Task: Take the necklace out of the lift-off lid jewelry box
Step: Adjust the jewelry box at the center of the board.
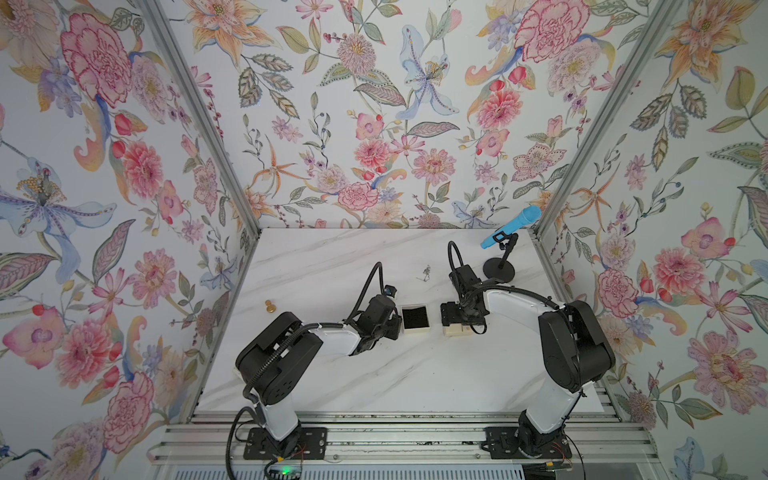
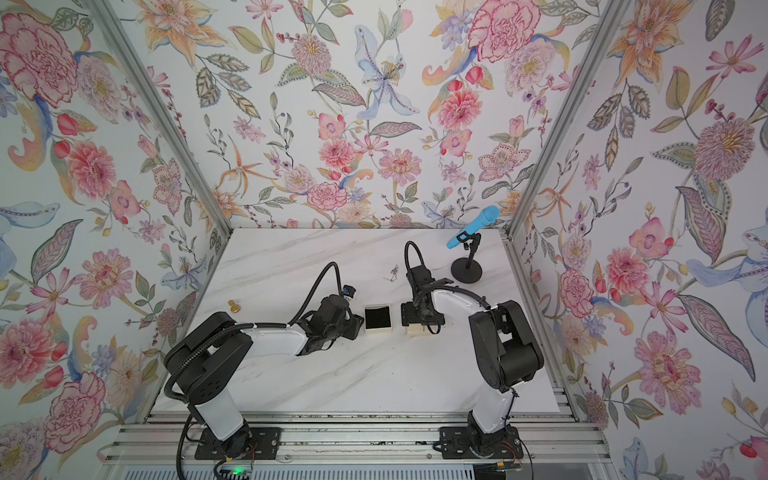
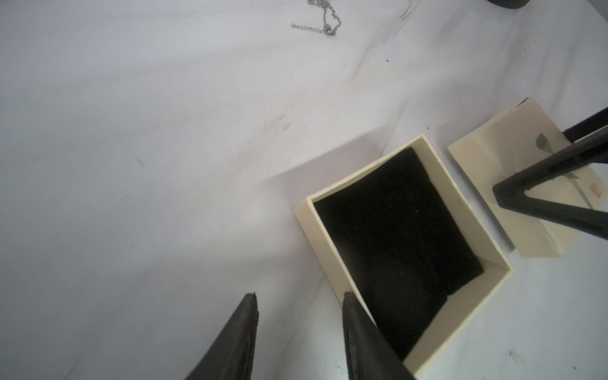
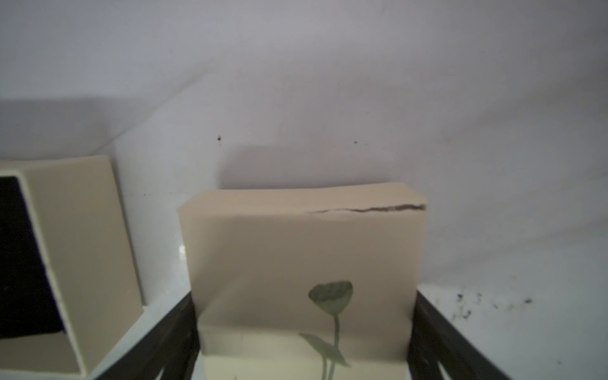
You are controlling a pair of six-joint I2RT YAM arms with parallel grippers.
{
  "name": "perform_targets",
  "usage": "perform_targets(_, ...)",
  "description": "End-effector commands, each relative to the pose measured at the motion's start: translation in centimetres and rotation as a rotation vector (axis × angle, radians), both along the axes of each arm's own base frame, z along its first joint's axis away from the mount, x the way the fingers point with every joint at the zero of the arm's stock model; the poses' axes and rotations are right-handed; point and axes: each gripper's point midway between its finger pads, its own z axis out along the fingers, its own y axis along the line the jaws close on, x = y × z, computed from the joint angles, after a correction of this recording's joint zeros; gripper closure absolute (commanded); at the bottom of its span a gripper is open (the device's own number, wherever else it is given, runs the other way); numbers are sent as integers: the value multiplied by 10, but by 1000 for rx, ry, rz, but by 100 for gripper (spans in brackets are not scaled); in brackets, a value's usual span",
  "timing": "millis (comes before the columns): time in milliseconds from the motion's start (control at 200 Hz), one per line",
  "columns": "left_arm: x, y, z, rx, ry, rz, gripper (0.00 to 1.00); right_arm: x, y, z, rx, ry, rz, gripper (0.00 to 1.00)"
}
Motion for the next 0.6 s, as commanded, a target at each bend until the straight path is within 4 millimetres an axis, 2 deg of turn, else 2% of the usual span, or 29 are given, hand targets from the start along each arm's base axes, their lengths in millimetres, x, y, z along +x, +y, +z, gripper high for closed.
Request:
perform_targets(0, -2, -7, 0, -18, 7, -12, 56, 0, -1, 21, 19, -25, 3, 15)
perform_targets(145, -7, -9, 2, -26, 4, -17, 56, 0, 5, 39, 46, -47, 23, 15)
perform_targets(290, -8, -1, 15, -26, -24, 9, 56, 0, 18, 52, 48, -50, 59, 15)
perform_targets(415, -9, 10, 32, -18, -55, 33, 55, 4, 31, 57, 47, -47, 81, 15)
perform_targets(485, -10, 20, 41, -19, -73, 53, 54, 6, 42, 60, 46, -45, 105, 15)
perform_targets(520, -11, 26, 38, -9, -70, 63, 54, 6, 48, 61, 46, -44, 118, 15)
perform_targets(540, -11, 29, 50, -26, -90, 69, 54, 7, 51, 62, 45, -43, 124, 15)
perform_targets(595, -12, 38, 52, -27, -96, 86, 54, 8, 59, 63, 46, -40, 140, 15)
